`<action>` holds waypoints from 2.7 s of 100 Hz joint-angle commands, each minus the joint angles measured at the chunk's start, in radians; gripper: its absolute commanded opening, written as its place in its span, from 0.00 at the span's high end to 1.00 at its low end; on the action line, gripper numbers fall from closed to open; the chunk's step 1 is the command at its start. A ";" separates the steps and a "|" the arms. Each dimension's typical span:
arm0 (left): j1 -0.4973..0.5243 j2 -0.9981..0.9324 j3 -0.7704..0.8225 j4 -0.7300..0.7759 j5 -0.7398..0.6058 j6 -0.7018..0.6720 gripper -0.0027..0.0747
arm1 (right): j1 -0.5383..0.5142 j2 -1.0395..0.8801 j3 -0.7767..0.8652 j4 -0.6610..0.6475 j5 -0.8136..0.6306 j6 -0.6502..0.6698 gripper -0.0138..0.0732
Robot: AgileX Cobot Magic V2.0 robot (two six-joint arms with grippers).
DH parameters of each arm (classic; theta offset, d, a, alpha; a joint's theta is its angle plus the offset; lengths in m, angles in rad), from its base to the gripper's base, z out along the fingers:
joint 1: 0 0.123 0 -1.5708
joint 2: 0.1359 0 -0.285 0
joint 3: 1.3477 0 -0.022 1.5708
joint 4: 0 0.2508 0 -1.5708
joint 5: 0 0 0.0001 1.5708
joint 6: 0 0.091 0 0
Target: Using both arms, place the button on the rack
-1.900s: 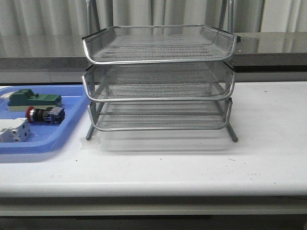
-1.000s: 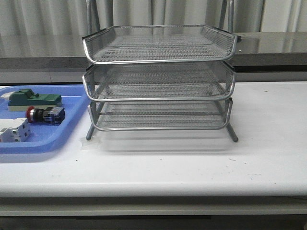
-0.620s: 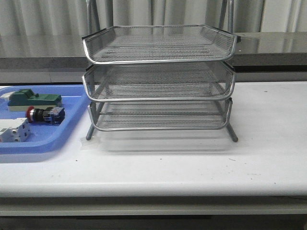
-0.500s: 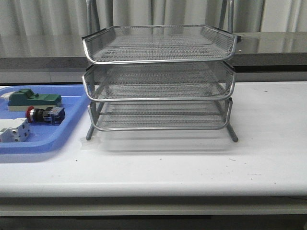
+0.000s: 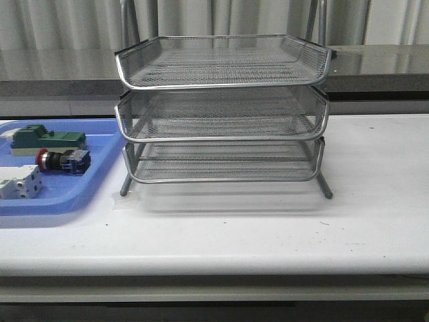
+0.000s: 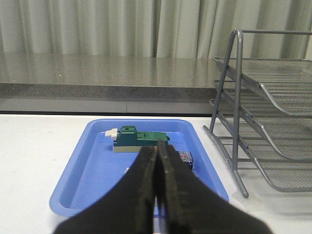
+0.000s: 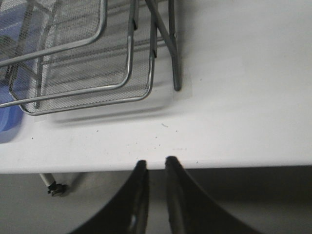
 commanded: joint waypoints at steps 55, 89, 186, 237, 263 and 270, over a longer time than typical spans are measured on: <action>0.002 -0.031 0.047 -0.007 -0.081 -0.010 0.99 | 0.054 0.301 -0.037 0.728 -0.159 -0.563 0.32; 0.002 -0.031 0.047 -0.007 -0.081 -0.010 0.99 | 0.054 0.485 -0.037 1.016 -0.185 -0.860 0.32; 0.002 -0.031 0.047 -0.007 -0.081 -0.010 0.99 | 0.054 0.815 -0.214 1.296 -0.114 -1.122 0.39; 0.002 -0.031 0.047 -0.007 -0.081 -0.010 0.99 | 0.054 0.837 -0.189 1.284 -0.107 -1.122 0.82; 0.002 -0.031 0.047 -0.007 -0.081 -0.010 0.99 | 0.054 0.809 -0.043 1.261 -0.110 -1.164 0.82; 0.002 -0.031 0.047 -0.007 -0.081 -0.010 0.99 | 0.054 0.781 0.011 1.261 -0.118 -1.197 0.82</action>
